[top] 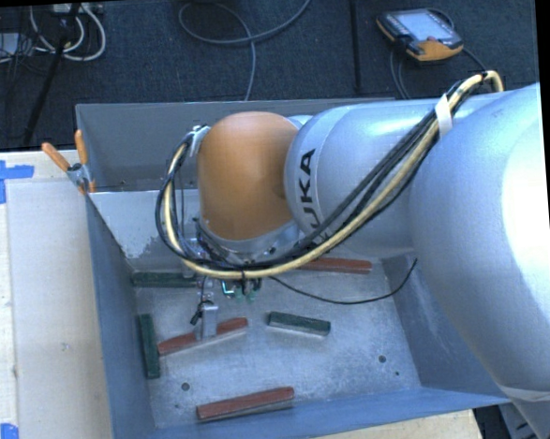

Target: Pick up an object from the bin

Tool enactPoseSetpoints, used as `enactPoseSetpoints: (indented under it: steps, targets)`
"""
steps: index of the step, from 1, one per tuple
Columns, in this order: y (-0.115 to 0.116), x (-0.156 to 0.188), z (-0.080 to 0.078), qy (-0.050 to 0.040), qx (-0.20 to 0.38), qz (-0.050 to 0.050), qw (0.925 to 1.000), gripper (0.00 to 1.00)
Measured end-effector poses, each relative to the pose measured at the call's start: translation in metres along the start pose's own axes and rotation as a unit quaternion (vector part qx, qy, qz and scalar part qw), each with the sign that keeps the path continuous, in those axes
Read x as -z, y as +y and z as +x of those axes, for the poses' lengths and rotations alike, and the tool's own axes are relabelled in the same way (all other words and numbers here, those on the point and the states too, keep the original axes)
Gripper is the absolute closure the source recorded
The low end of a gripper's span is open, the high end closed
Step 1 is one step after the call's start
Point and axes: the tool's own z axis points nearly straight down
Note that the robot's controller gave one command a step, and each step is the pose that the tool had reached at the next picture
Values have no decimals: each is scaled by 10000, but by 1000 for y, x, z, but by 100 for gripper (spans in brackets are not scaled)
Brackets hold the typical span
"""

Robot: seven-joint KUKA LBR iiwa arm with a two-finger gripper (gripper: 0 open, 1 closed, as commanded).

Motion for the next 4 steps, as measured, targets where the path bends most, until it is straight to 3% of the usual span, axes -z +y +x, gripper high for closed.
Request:
enactPoseSetpoints:
  steps: [1,2,3,4]
  targets:
    - [-1,5,-2,-38,-18,-8,10000,0]
    - [-15,-39,13,-71,-84,-19,9999,0]
    - [-42,-79,23,-32,-375,-8,9993,100]
    - [-42,-79,23,-32,-379,-8,9993,100]
